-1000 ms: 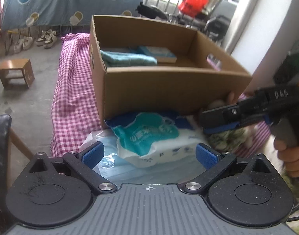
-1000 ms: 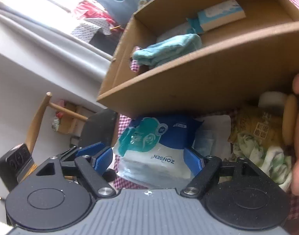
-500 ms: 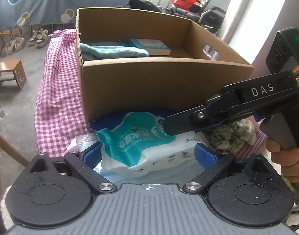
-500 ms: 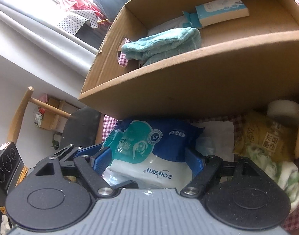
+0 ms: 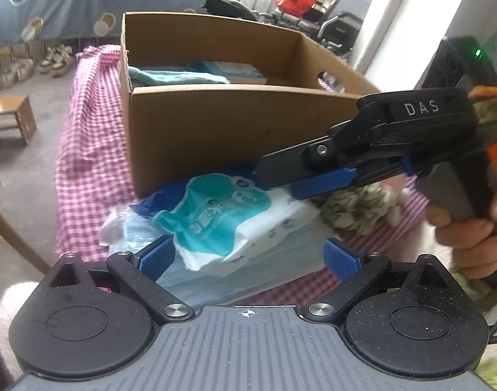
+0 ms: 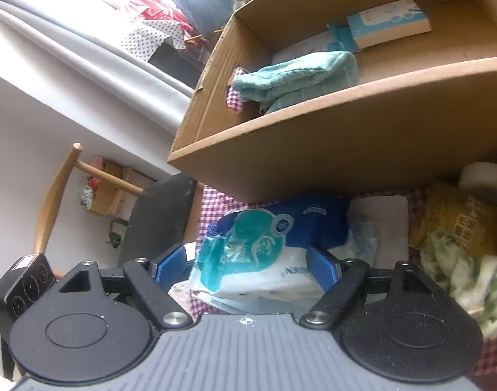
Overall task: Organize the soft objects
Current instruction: 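Close the right gripper on the wet-wipes pack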
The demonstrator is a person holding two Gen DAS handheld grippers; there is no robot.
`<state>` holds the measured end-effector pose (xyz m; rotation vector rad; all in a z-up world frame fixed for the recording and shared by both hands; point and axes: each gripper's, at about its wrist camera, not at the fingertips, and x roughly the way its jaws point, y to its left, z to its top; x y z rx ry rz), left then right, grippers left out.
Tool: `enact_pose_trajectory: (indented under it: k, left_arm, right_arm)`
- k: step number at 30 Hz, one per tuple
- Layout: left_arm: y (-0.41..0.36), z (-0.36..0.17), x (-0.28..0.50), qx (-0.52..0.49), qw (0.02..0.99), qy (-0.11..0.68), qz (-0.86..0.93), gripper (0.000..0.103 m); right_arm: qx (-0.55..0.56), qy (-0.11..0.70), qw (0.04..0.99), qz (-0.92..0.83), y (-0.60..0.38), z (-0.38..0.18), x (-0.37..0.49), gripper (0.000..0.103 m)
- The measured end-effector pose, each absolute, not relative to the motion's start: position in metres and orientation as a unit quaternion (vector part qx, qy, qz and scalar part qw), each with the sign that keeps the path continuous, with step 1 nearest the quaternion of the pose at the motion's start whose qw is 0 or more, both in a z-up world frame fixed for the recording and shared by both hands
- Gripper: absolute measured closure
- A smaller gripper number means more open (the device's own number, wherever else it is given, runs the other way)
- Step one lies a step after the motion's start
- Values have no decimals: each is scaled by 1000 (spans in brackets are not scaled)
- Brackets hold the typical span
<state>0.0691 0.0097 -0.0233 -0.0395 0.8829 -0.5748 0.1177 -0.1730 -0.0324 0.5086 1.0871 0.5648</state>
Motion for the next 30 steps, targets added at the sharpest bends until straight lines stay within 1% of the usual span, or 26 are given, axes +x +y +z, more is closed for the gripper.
enact_pose_trajectory:
  k: [7, 13, 23, 30]
  left_arm:
    - [-3, -28, 73, 30, 870, 412, -268, 4]
    - [-9, -35, 78, 56, 870, 418, -257, 4]
    - [-12, -43, 88, 54, 867, 426, -251, 4]
    - [-11, -43, 87, 50, 867, 426, -252, 5]
  right_arm:
    - [179, 503, 818, 213, -173, -27, 107, 19]
    - [171, 514, 816, 203, -169, -38, 117, 18]
    - [178, 532, 806, 191, -162, -54, 132, 16]
    - [191, 511, 810, 215, -164, -45, 127, 16]
